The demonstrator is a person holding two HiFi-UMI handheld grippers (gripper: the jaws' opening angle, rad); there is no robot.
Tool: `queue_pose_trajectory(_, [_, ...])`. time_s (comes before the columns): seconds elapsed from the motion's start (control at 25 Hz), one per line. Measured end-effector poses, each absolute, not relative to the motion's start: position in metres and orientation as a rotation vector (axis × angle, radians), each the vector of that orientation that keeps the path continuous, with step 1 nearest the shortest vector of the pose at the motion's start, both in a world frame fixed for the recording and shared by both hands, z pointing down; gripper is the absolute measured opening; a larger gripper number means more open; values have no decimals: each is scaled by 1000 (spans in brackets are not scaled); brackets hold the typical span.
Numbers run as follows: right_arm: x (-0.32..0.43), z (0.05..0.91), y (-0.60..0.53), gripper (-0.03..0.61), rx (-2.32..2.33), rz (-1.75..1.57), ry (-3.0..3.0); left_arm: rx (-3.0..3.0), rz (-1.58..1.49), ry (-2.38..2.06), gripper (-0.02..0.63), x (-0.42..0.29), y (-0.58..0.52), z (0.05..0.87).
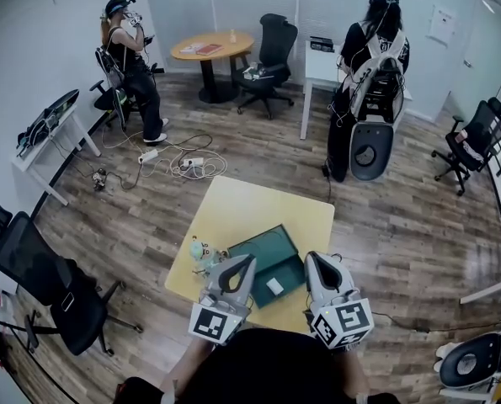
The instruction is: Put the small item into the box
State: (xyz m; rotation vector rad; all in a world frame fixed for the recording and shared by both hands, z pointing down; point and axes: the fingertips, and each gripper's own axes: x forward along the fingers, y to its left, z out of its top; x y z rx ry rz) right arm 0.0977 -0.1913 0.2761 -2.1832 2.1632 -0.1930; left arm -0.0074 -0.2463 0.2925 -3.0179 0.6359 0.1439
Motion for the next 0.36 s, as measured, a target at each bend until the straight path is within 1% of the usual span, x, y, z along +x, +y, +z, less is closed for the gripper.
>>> queue_pose_trajectory(0.36, [97,279,-185,2,-2163,-196,2182,-3022,137,640,2,-6,-242,295])
